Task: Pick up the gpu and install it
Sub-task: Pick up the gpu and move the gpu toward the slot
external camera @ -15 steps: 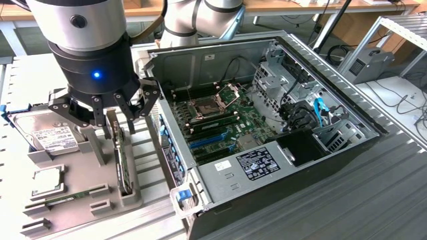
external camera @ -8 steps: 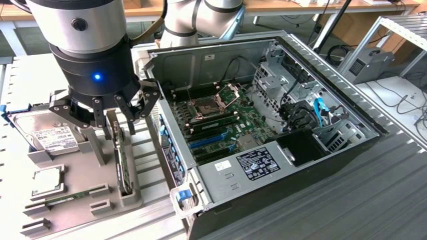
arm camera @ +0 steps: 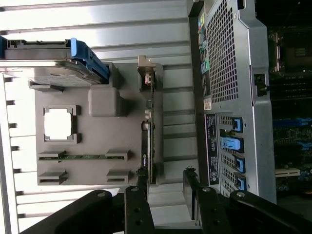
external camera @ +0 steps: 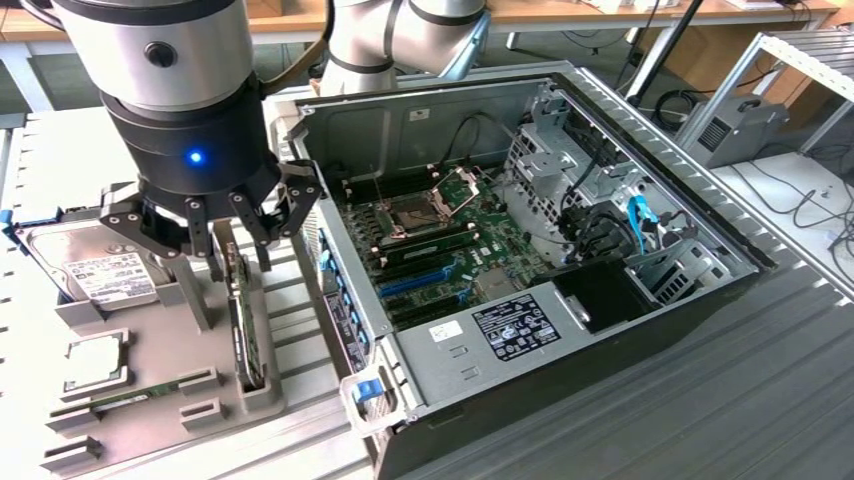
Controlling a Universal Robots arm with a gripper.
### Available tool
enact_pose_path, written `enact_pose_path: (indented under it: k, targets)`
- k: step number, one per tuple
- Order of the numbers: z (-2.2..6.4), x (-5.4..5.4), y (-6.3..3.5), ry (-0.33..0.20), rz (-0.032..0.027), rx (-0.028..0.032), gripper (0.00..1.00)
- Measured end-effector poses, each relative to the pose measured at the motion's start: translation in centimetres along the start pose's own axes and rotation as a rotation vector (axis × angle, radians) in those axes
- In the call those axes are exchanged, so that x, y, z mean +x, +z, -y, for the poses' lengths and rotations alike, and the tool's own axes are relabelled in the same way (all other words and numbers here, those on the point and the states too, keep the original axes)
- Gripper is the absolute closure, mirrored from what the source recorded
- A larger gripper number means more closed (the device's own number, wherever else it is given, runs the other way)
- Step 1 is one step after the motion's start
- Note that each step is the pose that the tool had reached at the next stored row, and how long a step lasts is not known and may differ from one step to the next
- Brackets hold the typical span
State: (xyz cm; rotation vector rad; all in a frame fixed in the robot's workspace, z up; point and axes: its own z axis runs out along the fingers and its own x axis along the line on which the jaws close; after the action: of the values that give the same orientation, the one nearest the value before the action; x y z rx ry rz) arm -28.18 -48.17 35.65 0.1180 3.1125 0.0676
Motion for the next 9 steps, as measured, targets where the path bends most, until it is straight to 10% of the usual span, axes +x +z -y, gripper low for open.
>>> enact_pose_path:
  k: [9]
  targets:
    - [0.01,0.01,0.27,0.000,0.0000,0.0000,0.58]
